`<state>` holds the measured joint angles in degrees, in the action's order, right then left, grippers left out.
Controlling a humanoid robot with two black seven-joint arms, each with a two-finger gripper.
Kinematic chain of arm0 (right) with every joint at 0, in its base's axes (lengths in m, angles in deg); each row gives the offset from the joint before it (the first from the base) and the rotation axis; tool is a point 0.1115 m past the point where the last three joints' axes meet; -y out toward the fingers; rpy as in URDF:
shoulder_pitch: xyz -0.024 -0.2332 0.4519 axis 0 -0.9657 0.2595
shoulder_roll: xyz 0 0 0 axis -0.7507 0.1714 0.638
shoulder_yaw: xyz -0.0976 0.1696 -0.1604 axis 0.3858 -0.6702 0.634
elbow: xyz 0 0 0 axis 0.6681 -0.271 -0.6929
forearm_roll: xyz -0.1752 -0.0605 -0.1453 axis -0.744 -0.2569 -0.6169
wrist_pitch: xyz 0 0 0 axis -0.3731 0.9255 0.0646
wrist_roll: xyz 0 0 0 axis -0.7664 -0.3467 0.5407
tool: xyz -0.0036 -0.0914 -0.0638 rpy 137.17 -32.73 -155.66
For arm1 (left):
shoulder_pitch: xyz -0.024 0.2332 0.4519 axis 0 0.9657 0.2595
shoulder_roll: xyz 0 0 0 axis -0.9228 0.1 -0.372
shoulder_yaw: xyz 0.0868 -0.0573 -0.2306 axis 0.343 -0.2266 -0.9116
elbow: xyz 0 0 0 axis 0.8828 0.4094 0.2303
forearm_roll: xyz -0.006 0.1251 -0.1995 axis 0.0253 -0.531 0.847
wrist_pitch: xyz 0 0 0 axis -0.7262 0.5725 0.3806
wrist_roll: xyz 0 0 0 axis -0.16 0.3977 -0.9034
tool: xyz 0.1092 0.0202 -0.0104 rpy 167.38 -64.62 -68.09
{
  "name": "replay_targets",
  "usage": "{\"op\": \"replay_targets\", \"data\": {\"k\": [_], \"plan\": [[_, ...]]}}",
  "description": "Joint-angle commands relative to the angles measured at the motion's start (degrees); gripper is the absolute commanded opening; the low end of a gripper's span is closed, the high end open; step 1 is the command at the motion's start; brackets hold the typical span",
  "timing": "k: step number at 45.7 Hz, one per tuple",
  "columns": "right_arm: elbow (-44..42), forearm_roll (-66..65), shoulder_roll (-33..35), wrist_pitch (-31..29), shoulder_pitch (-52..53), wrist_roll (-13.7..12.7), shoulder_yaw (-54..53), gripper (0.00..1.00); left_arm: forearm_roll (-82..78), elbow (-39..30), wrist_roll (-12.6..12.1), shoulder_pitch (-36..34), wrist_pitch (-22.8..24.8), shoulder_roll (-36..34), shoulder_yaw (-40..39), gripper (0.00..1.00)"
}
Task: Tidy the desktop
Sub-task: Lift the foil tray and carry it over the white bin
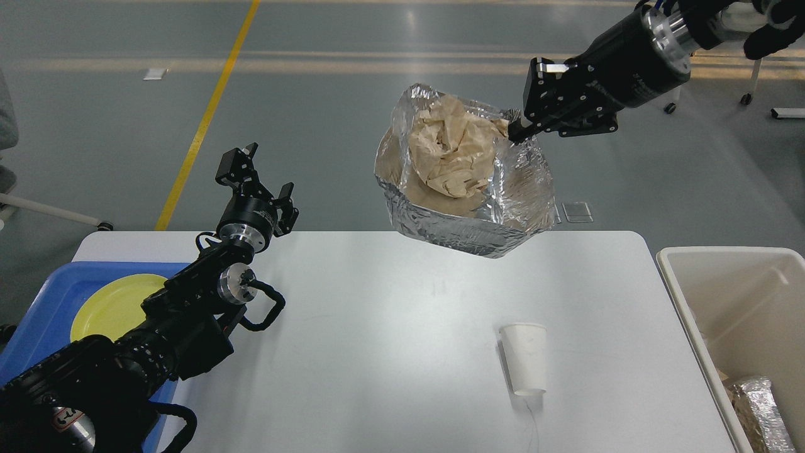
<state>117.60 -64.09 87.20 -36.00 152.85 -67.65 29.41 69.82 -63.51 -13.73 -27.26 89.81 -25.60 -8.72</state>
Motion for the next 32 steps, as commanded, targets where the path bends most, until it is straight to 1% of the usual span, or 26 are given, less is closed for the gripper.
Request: {"op": "replay_targets", "data": {"k": [1, 8, 14, 19, 27, 32], "plan": [[0.0, 0.1, 1.6, 0.0, 1.5, 0.0, 0.0, 0.0, 0.0, 0.0, 0.0, 0.0, 0.0, 0.0, 0.0, 1.0], [-0.4, 0.1, 1.9, 0.0, 2.0, -0.1, 0.1, 0.0, 0.0, 0.0, 0.0, 0.0, 0.0, 0.0, 0.0, 1.0], [-2.8, -0.3, 1.5, 0.0, -0.3, -0.2, 1.9, 0.0, 0.0, 0.0, 0.0, 0.0, 0.0, 0.0, 0.0, 1.0], [-11.0, -0.5, 1.3, 0.0, -7.0, -0.2, 2.9, 0.0, 0.0, 0.0, 0.0, 0.0, 0.0, 0.0, 0.0, 1.0], [-28.0, -1.0, 0.4, 0.0, -16.7, -0.1, 3.3, 0.0, 0.0, 0.0, 0.0, 0.0, 0.0, 0.0, 0.0, 1.0], [-36.0, -1.0, -0.1, 0.0, -22.4, -0.1, 4.1, 0.0, 0.0, 0.0, 0.0, 0.0, 0.0, 0.0, 0.0, 1.0]]}}
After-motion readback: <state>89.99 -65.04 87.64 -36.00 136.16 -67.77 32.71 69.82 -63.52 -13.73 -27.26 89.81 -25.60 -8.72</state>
